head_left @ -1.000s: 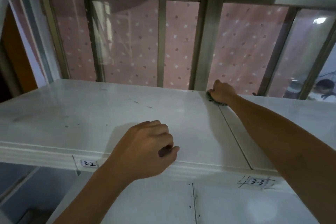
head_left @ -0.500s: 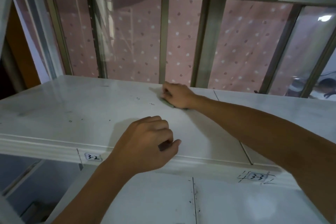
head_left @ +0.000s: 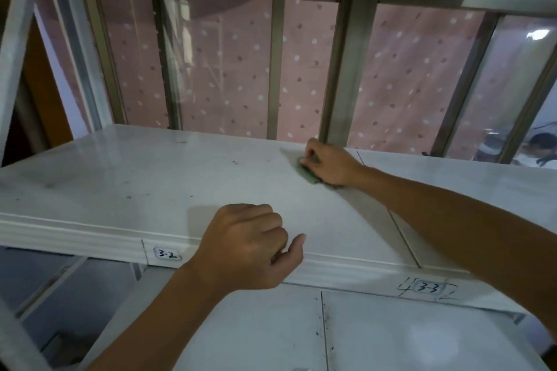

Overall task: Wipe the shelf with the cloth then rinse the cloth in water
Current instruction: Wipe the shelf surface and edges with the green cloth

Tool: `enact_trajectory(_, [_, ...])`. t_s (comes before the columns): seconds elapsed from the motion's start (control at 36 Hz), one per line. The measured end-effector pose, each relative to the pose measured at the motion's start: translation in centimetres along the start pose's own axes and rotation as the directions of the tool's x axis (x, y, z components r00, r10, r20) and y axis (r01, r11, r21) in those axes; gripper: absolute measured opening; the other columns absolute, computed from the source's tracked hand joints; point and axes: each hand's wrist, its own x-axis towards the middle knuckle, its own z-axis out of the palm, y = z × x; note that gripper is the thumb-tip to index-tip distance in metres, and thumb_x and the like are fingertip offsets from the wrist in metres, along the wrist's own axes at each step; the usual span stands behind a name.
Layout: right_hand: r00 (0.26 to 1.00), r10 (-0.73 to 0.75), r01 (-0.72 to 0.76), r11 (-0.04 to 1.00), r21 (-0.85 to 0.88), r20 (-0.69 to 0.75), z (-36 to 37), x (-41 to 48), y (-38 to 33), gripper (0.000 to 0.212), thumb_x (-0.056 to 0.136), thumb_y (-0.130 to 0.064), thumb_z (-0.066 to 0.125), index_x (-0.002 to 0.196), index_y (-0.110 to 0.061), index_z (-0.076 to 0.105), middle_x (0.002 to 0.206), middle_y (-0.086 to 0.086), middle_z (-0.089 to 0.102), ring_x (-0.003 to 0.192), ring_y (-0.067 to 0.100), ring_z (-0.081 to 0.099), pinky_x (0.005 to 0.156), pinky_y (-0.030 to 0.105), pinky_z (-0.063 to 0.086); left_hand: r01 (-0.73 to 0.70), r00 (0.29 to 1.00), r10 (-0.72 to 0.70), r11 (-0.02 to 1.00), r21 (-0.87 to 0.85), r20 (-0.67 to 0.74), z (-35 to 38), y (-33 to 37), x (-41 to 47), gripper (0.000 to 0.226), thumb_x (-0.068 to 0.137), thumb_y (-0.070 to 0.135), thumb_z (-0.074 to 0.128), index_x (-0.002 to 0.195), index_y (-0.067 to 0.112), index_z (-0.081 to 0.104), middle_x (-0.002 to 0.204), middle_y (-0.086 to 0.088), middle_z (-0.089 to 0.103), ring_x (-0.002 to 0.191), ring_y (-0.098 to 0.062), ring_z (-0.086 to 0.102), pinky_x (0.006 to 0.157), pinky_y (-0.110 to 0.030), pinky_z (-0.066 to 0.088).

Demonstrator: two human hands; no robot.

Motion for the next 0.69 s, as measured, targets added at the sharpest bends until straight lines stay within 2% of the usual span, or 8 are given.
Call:
enact_trajectory(0.06, [0.988, 0.153, -0.155, 0.986, -0.062, -0.034, -0.4, 1.6, 3.6, 0.025, 0.101, -0.043, 0.047, 0.097, -0.018, 0.048, 0.088, 0.008, 0.064, 0.074, 0.025, 0.058, 0.065, 0.032, 0.043, -0.01, 1.0, 0.01, 1.0, 0.004, -0.009, 0.0, 0.1, 0.0, 0.049, 0.082, 0.016, 0.074, 0.045, 0.014, 0.043, 0.046, -0.001, 0.039, 0.042, -0.02, 0.03, 0.041, -0.029, 0.027])
enact_trajectory(0.11, [0.97, 0.238, -0.242, 0.965, -0.101, -0.049, -0.6, 2.9, 6.0, 0.028, 0.101, -0.044, 0.046, 0.097, -0.016, 0.05, 0.089, 0.01, 0.066, 0.075, 0.028, 0.061, 0.067, 0.033, 0.047, -0.018, 1.0, 0.019, 1.0, 0.018, -0.019, 0.0, 0.2, -0.1, 0.05, 0.082, 0.016, 0.074, 0.044, 0.014, 0.041, 0.047, -0.001, 0.037, 0.043, -0.019, 0.028, 0.042, -0.028, 0.025])
enact_trajectory(0.22, [0.955, 0.293, -0.298, 0.943, -0.15, -0.054, 0.2, 6.2, 6.9, 0.03, 0.101, -0.043, 0.045, 0.101, -0.013, 0.05, 0.095, 0.015, 0.066, 0.077, 0.03, 0.061, 0.065, 0.033, 0.047, -0.016, 1.0, 0.017, 1.0, 0.026, -0.02, 0.0, 0.3, -0.3, 0.05, 0.081, 0.016, 0.074, 0.044, 0.015, 0.04, 0.047, -0.001, 0.035, 0.044, -0.019, 0.027, 0.045, -0.027, 0.021])
enact_trajectory(0.31, [0.963, 0.27, -0.271, 0.954, -0.129, -0.023, 1.4, 9.1, 5.2, 0.032, 0.102, -0.04, 0.043, 0.11, -0.009, 0.048, 0.097, 0.017, 0.066, 0.081, 0.031, 0.064, 0.064, 0.033, 0.047, 0.003, 1.0, -0.003, 1.0, 0.019, -0.002, 0.0, 0.2, -0.3, 0.049, 0.082, 0.018, 0.073, 0.044, 0.015, 0.042, 0.047, -0.001, 0.036, 0.043, -0.02, 0.028, 0.044, -0.028, 0.022])
enact_trajectory(0.42, [0.992, 0.115, -0.109, 0.988, -0.11, 0.048, 3.2, 11.6, -0.2, 0.031, 0.101, -0.041, 0.043, 0.112, -0.012, 0.047, 0.1, 0.014, 0.063, 0.085, 0.03, 0.06, 0.07, 0.036, 0.047, 0.047, 0.999, -0.046, 0.999, -0.01, 0.027, -0.1, 0.2, -0.3, 0.05, 0.081, 0.019, 0.074, 0.044, 0.015, 0.042, 0.046, 0.0, 0.036, 0.043, -0.019, 0.028, 0.044, -0.028, 0.022])
enact_trajectory(0.5, [0.992, -0.085, 0.09, 0.995, -0.042, 0.095, 4.5, 11.8, -5.5, 0.025, 0.101, -0.044, 0.043, 0.103, -0.019, 0.047, 0.093, 0.008, 0.064, 0.081, 0.028, 0.06, 0.071, 0.038, 0.049, 0.101, 0.995, -0.1, 0.994, -0.04, 0.025, -0.3, 0.0, -0.3, 0.051, 0.082, 0.019, 0.073, 0.043, 0.014, 0.041, 0.045, 0.0, 0.035, 0.042, -0.018, 0.026, 0.047, -0.025, 0.02])
enact_trajectory(0.61, [0.909, -0.383, 0.379, 0.924, 0.055, 0.163, 4.7, 8.1, -11.8, 0.023, 0.101, -0.042, 0.047, 0.093, -0.021, 0.045, 0.081, 0.0, 0.059, 0.074, 0.019, 0.056, 0.064, 0.035, 0.042, 0.136, 0.991, -0.136, 0.988, -0.079, -0.007, -0.5, 0.0, -0.1, 0.054, 0.086, 0.017, 0.07, 0.041, 0.015, 0.039, 0.042, 0.0, 0.033, 0.041, -0.016, 0.024, 0.047, -0.023, 0.019])
enact_trajectory(0.69, [0.836, -0.523, 0.501, 0.851, 0.158, 0.167, 3.8, 3.7, -14.8, 0.02, 0.1, -0.041, 0.052, 0.09, -0.025, 0.046, 0.085, -0.008, 0.06, 0.078, 0.014, 0.056, 0.071, 0.033, 0.045, 0.128, 0.988, -0.135, 0.987, -0.093, -0.07, -0.7, 0.0, 0.1, 0.055, 0.086, 0.014, 0.071, 0.042, 0.015, 0.038, 0.042, -0.001, 0.033, 0.048, -0.013, 0.019, 0.051, -0.024, 0.017])
